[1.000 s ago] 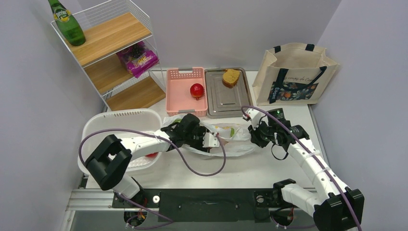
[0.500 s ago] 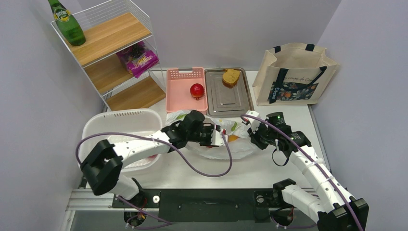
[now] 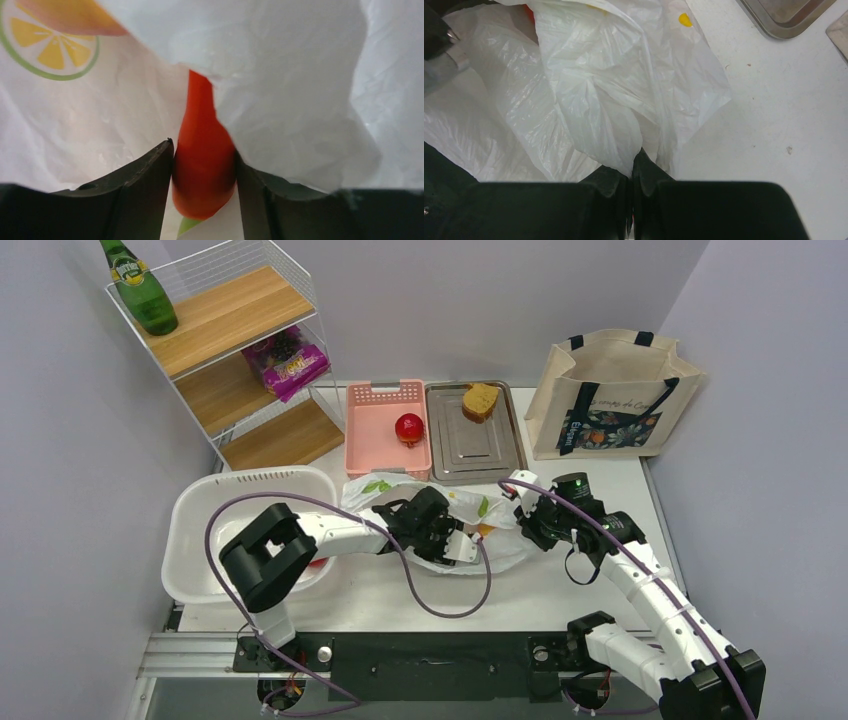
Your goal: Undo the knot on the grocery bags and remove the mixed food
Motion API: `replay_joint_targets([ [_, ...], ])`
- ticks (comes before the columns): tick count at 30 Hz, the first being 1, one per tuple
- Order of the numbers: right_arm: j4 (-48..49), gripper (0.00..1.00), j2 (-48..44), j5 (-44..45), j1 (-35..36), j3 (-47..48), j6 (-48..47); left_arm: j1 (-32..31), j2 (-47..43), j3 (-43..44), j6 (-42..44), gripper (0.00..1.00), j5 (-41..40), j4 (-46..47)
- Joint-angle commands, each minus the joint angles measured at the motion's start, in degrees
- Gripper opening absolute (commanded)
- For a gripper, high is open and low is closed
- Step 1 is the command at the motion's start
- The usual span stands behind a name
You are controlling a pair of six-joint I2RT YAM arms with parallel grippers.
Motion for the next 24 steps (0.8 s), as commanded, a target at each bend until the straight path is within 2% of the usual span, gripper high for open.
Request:
replay_joint_targets([
  [1, 1.5, 0.00, 0.2, 1.0, 0.3, 0.3, -1.2, -0.3, 2.5, 3.0, 1.3, 0.37, -2.9, -3.8],
  [4, 1.0, 0.00, 0.3, 1.0, 0.3, 0.4, -1.6, -0.3, -2.0, 4.2, -0.8, 0.23, 0.1, -3.4],
  [8, 0.7, 0.00, 0.5, 0.9, 0.3, 0.5, -1.5, -0.1, -9.3, 4.1, -8.2, 0.05, 1.0, 3.8],
  [12, 0.9, 0.00, 1.1, 0.7, -0.7, 0.6, -0.6, 2.6, -17.2, -0.2, -13.0, 0.02, 5.3, 13.7],
  [14, 0.8, 0.00, 1.7, -0.4, -1.9, 1.1, 0.0, 3.8, -21.2, -2.3, -13.3, 0.01, 9.1, 14.9],
  [17, 0.5, 0.00, 3.4, -2.4, -4.9, 2.6, 1.1, 4.2, -25.2, -3.3, -12.0, 0.00, 14.6, 13.0],
  [20, 0.7, 0.00, 5.6, -4.0, -6.3, 4.9, 2.3, 4.0, -28.0, 0.0, -13.4, 0.00, 19.3, 7.7],
  [24, 2.1, 0.00, 7.1, -5.4, -6.7, 6.9, 4.2, 3.4, -28.5, 6.4, -20.8, 0.00, 23.4, 6.6],
])
